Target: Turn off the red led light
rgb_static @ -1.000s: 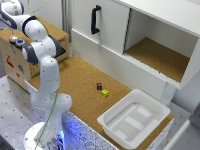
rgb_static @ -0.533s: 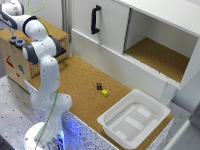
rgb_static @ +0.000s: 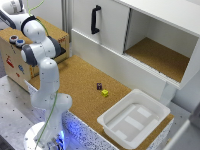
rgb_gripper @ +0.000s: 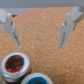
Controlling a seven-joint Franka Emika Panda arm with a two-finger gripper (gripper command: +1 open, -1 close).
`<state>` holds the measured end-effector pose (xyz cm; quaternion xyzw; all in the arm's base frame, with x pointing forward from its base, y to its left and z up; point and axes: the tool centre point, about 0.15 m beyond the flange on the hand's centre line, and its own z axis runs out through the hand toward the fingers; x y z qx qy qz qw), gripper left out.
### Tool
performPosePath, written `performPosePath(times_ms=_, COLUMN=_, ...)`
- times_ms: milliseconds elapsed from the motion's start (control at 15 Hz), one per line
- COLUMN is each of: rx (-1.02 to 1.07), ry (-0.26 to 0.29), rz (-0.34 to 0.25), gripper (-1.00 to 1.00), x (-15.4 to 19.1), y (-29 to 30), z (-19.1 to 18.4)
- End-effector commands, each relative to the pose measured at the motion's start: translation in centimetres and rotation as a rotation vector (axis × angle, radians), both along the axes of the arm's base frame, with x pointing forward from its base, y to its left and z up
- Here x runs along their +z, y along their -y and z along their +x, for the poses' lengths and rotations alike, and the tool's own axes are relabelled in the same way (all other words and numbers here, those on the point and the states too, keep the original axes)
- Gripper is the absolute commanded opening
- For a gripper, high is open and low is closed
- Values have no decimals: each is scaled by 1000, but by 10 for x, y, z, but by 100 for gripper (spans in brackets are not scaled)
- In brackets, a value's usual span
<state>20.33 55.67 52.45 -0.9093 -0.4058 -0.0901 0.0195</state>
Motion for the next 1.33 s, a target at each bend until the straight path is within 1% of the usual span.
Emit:
performPosePath(times_ms=0, rx=-154, ry=-1, rz=53, gripper=100, x=-2, y=51, z=23)
performPosePath(times_ms=67, rx=-199, ry=8, rz=57, gripper=100, x=-1, y=65, z=29)
performPosePath(times_ms=267, rx=-309, ry=3, rz=64, gripper=100, x=-6, y=103, z=40)
performPosePath(times_ms=400, rx=-387, ry=-11, rz=69, gripper=100, x=-12, y=129, z=43)
performPosePath(times_ms=800, rx=-585, ry=-89, rz=136, gripper=100, x=-35, y=202, z=38)
performPosePath(times_ms=867, rx=-618, ry=-86, rz=132, gripper=100, x=-37, y=212, z=38)
performPosePath(times_ms=1000, rx=-664, ry=-95, rz=151, gripper=100, x=-42, y=232, z=41)
performPosePath(times_ms=1067, rx=-686, ry=-97, rz=146, gripper=100, x=-46, y=241, z=42)
performPosePath(times_ms=1200, rx=-720, ry=-109, rz=145, gripper=100, x=-52, y=258, z=44)
performPosePath(times_ms=1267, rx=-742, ry=-124, rz=150, gripper=100, x=-58, y=271, z=46)
